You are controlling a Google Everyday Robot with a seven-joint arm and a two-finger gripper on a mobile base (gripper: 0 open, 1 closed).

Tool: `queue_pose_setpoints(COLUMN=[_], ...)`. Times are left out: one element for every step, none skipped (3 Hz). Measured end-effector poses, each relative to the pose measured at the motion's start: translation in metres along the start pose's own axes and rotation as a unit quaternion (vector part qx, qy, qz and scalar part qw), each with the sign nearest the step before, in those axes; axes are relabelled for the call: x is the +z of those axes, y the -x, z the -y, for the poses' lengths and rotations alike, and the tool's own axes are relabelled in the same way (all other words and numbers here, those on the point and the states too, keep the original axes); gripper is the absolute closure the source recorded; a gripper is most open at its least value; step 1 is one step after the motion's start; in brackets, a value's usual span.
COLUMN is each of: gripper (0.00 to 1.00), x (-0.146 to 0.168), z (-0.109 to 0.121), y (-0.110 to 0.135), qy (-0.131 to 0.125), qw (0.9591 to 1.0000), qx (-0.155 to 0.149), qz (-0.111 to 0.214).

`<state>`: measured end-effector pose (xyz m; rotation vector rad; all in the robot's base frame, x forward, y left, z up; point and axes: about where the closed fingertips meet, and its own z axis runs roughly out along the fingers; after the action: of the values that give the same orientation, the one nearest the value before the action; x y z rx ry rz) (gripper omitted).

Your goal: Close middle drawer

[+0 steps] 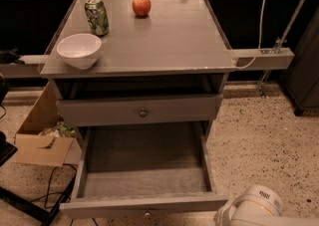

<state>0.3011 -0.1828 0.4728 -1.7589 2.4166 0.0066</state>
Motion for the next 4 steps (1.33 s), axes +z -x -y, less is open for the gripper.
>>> queue_pose_setpoints(gripper=[0.74, 1.0, 1.0, 1.0], x=[0.049, 0.109, 0.14, 0.145], z=[-0.01, 0.01, 0.021, 0.019], y=[-0.003, 0.006, 0.017, 0.018], qy=[0.014, 0.022, 0.029, 0.033], qw=[0.9992, 0.9965, 0.9933, 0.9927], qx=[-0.002, 0.009, 0.028, 0.031], qz=[0.036, 0.08, 0.109, 0.112])
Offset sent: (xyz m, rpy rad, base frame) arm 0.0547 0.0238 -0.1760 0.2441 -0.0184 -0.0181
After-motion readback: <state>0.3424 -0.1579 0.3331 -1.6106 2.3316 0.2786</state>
